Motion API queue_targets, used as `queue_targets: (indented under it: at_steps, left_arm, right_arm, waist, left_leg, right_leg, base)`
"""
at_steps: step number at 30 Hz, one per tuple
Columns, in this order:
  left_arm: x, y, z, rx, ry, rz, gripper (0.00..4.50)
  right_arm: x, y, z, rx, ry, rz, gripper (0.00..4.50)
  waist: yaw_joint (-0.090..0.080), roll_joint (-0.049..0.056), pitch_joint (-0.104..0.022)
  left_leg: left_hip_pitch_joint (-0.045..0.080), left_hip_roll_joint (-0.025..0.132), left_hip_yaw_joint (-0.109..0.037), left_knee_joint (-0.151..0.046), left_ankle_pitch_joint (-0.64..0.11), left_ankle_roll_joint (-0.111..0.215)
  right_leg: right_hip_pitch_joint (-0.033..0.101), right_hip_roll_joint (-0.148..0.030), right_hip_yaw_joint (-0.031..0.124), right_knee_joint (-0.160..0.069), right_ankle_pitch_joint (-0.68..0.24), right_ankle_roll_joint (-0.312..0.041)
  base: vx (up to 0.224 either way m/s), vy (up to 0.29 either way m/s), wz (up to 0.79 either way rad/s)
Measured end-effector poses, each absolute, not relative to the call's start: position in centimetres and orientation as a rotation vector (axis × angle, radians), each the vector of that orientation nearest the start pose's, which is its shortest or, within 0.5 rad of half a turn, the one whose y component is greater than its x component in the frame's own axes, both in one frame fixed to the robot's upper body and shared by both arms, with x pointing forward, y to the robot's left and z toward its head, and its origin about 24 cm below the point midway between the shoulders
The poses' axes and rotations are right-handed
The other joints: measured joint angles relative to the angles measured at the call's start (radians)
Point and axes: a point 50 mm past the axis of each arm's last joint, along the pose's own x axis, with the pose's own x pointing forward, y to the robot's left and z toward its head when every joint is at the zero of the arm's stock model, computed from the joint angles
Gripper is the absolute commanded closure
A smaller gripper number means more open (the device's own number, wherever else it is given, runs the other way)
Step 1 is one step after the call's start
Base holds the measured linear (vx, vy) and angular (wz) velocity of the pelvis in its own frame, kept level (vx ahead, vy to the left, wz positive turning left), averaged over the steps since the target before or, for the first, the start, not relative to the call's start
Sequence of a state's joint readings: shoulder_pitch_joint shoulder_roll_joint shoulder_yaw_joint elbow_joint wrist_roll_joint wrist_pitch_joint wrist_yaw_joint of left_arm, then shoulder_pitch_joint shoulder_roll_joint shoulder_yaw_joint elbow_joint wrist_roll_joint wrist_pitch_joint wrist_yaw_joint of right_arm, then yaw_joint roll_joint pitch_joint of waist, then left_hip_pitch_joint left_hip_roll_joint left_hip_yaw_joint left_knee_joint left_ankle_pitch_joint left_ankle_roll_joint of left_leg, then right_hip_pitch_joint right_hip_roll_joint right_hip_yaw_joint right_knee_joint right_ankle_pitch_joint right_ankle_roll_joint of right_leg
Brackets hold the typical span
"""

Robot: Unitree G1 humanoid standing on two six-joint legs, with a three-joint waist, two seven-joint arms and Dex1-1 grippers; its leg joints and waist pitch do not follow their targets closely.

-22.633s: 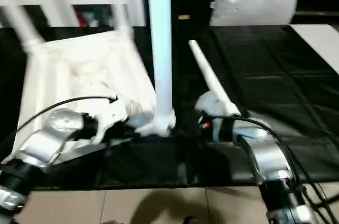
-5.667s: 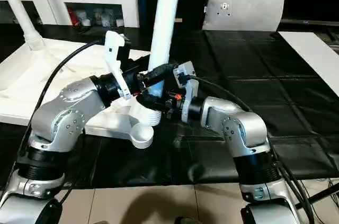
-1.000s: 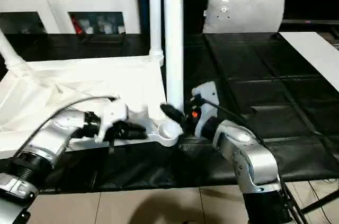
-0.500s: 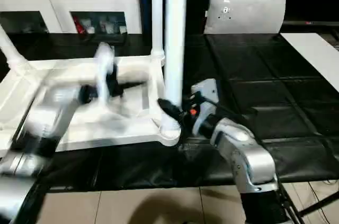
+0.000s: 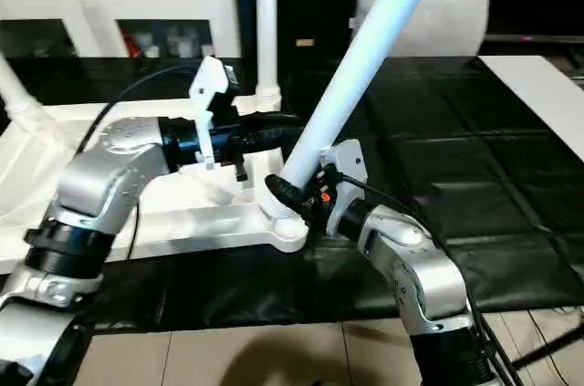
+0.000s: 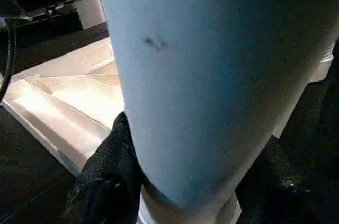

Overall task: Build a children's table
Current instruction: Insert table leg to table base

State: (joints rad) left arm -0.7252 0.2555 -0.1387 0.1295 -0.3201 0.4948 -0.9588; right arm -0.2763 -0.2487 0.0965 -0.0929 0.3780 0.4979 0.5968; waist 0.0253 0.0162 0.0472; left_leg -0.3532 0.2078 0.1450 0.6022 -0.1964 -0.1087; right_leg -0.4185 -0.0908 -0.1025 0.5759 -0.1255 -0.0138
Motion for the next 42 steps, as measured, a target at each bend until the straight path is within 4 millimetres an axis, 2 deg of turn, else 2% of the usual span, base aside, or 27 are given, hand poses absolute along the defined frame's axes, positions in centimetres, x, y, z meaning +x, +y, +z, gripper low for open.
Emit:
queue_targets:
  at_steps: [5,7,8,11,14,18,21,22,25,31,33,34,39,40,42]
  left_arm:
    - [32.9,8.7,17.4,0.135,0.003,-1.224,3.41]
    - [33.2,9.6,16.9,0.179,0.023,-1.2,3.12]
    - [33.3,10.1,16.6,0.199,0.036,-1.187,3.12]
    - [33.6,12.2,15.3,0.28,0.098,-1.149,2.93]
    - [33.5,13.8,13.6,0.361,0.164,-1.137,2.66]
    - [33.0,14.2,12.0,0.368,0.232,-1.18,2.64]
    - [32.0,14.8,10.4,0.372,0.301,-1.286,2.64]
    - [31.7,15.2,9.5,0.36,0.339,-1.317,2.93]
    - [31.2,15.5,8.2,0.341,0.389,-1.366,3.03]
    - [31.1,15.9,7.5,0.366,0.408,-1.392,3.56]
    - [31.1,16.1,7.1,0.372,0.424,-1.39,3.56]
    - [31.1,16.1,7.0,0.372,0.428,-1.388,3.8]
    - [31.1,16.4,6.3,0.395,0.447,-1.386,4.1]
    - [31.1,16.4,6.3,0.398,0.446,-1.386,4.34]
    - [31.2,16.4,6.3,0.408,0.451,-1.384,4.39]
  right_arm:
    - [28.4,-11.8,9.2,0.114,0.164,0.822,2.57]
    - [28.5,-11.9,9.2,0.113,0.164,0.816,2.57]
    - [28.5,-12.0,9.2,0.113,0.164,0.811,2.57]
    - [28.6,-12.4,9.2,0.109,0.171,0.795,2.57]
    - [28.6,-12.8,9.2,0.102,0.184,0.79,2.57]
    - [28.6,-12.8,9.2,0.104,0.187,0.798,2.57]
    - [28.5,-12.7,9.1,0.109,0.197,0.803,2.57]
    - [28.5,-12.8,9.0,0.108,0.205,0.802,2.57]
    - [28.5,-12.9,9.0,0.104,0.21,0.8,2.57]
    - [28.5,-12.9,9.0,0.106,0.215,0.802,2.57]
    - [28.5,-12.9,8.9,0.108,0.224,0.801,2.57]
    - [28.4,-12.9,8.8,0.109,0.226,0.801,2.57]
    - [28.4,-13.0,8.8,0.112,0.231,0.802,2.57]
    - [28.4,-13.0,8.8,0.112,0.231,0.802,2.57]
    - [28.4,-13.0,8.7,0.112,0.233,0.802,2.57]
  waist:
    - [-0.005,0.0,0.0]
    - [-0.011,-0.001,0.0]
    - [-0.013,-0.001,0.0]
    - [-0.023,-0.001,0.0]
    - [-0.023,-0.001,0.0]
    - [-0.017,-0.002,0.001]
    - [-0.018,-0.002,0.001]
    - [-0.02,-0.002,0.001]
    - [-0.02,-0.003,0.001]
    - [-0.021,-0.003,0.001]
    - [-0.021,-0.003,0.001]
    - [-0.021,-0.003,0.001]
    - [-0.02,-0.003,0.001]
    - [-0.02,-0.003,0.001]
    - [-0.02,-0.003,0.001]
  left_leg:
    - [-0.001,0.0,0.0,0.0,0.0,0.0]
    - [-0.002,0.0,-0.001,0.0,0.0,0.0]
    - [-0.002,0.0,-0.001,0.0,0.0,0.0]
    - [-0.003,0.0,-0.002,-0.001,0.0,0.0]
    - [-0.003,0.0,-0.002,-0.002,-0.001,0.0]
    - [-0.004,0.0,-0.002,-0.002,-0.001,0.001]
    - [-0.003,0.0,-0.002,-0.002,-0.001,0.001]
    - [-0.003,0.0,-0.002,-0.002,-0.001,0.001]
    - [-0.003,0.0,-0.002,-0.002,-0.001,0.0]
    - [-0.001,0.0,-0.002,-0.002,-0.001,0.0]
    - [-0.002,0.0,-0.002,-0.002,-0.001,0.0]
    - [-0.002,0.0,-0.002,-0.002,-0.001,0.0]
    - [-0.001,0.0,-0.002,-0.002,-0.001,0.0]
    - [-0.001,0.0,-0.002,-0.002,-0.001,0.0]
    - [0.0,0.0,-0.002,-0.002,-0.001,0.0]
  right_leg:
    - [0.0,0.0,0.0,-0.001,0.0,0.0]
    - [0.0,0.0,-0.001,-0.001,0.0,0.0]
    - [0.0,0.0,-0.001,-0.001,0.0,0.0]
    - [-0.001,0.0,-0.002,-0.002,0.0,0.001]
    - [-0.001,0.0,-0.002,-0.001,0.0,0.001]
    - [-0.001,-0.001,-0.001,-0.001,-0.001,0.001]
    - [-0.001,-0.001,-0.001,-0.001,-0.001,0.001]
    - [-0.001,-0.001,-0.001,-0.001,-0.001,0.001]
    - [-0.001,-0.001,-0.001,-0.001,-0.001,0.001]
    - [0.0,-0.001,-0.001,-0.001,-0.001,0.001]
    - [0.0,-0.001,-0.001,-0.001,-0.001,0.001]
    - [0.0,-0.001,-0.001,-0.001,-0.001,0.001]
    - [0.0,-0.001,-0.001,-0.001,-0.001,0.001]
    - [0.0,-0.001,-0.001,-0.001,-0.001,0.001]
    - [0.0,-0.001,-0.001,-0.001,-0.001,0.001]
  base:
    - [0.0,0.0,0.0]
    - [0.0,0.0,0.0]
    - [0.0,0.0,0.0]
    - [0.0,0.0,0.0]
    - [0.0,0.0,0.0]
    - [0.0,0.0,0.0]
    - [0.0,0.0,0.0]
    - [0.0,0.0,0.0]
    - [0.0,0.0,0.0]
    - [0.0,0.0,0.0]
    - [0.0,0.0,0.0]
    - [0.0,0.0,0.0]
    - [0.0,0.0,0.0]
    - [0.0,0.0,0.0]
    - [0.0,0.0,0.0]
